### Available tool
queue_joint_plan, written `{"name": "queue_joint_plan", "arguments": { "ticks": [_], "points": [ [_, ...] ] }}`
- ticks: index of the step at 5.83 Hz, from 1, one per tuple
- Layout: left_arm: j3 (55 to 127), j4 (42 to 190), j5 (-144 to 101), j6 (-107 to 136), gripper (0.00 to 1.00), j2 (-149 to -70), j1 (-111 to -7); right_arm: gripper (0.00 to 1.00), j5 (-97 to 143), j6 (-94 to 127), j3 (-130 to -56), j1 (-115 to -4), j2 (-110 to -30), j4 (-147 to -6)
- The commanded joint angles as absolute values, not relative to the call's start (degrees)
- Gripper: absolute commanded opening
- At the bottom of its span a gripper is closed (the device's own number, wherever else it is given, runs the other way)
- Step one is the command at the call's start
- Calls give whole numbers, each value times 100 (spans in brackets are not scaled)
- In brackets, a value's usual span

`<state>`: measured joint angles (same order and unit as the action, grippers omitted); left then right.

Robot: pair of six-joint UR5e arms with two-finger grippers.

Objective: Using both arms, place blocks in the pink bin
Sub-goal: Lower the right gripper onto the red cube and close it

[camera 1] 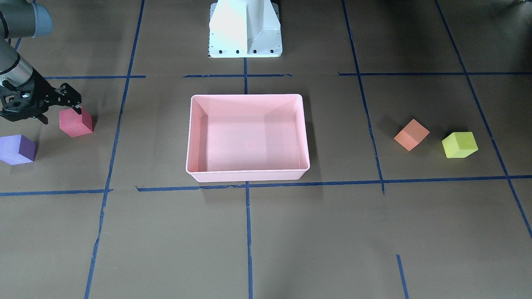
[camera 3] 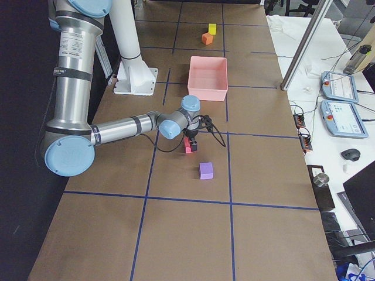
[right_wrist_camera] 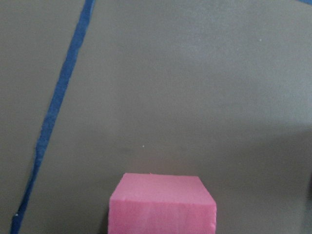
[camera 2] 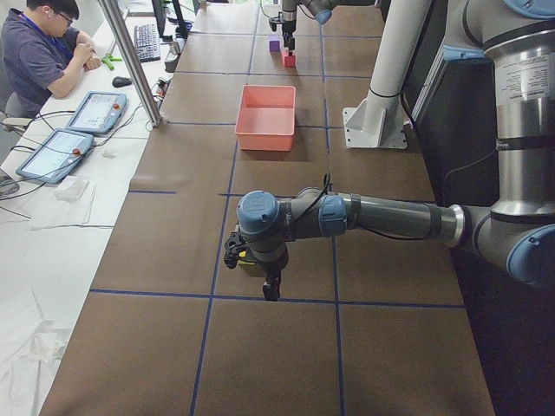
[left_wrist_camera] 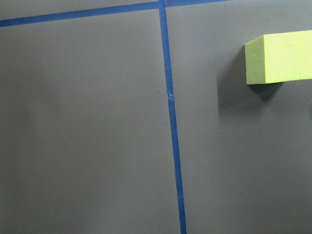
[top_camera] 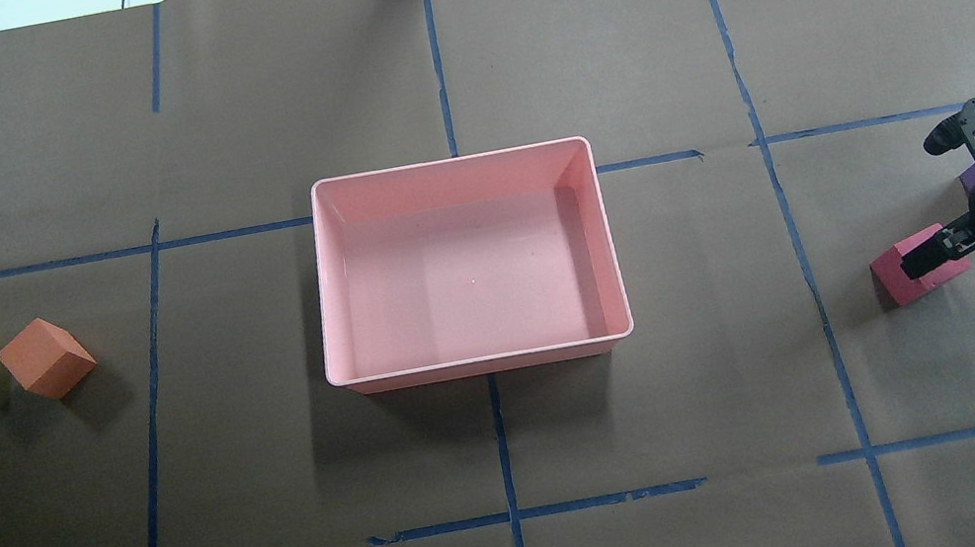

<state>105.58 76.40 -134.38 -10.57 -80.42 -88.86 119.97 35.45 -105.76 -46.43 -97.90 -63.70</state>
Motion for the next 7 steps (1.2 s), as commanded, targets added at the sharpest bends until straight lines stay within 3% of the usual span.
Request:
{"name": "queue_joint_plan", "arguments": {
  "ticks": [1,2,3,4,5,7],
  "points": [
    [10556,7638,-13438,-1055,100,-8042,-8877,100,11761,3542,-10285,-4352,-9590,-6363],
    [10556,7638,-13438,-1055,100,-8042,-8877,100,11760,3533,-10179,-4264,-9545,-6363],
    [10547,7638,-13438,-1063,100,-8042,-8877,94,11760,3542,-10195,-4263,-9484,-6363],
    [10547,7638,-13447,-1055,100,-8042,-8877,37,11803,3542,-10248,-4298,-9510,-6363],
    [10556,7638,-13447,-1055,100,-8042,-8877,33,11812,3542,-10361,-4307,-9518,-6363],
    [10556,7638,-13447,-1063,100,-8042,-8877,33,11812,3681,-10747,-4385,-9458,-6442]
  ]
}}
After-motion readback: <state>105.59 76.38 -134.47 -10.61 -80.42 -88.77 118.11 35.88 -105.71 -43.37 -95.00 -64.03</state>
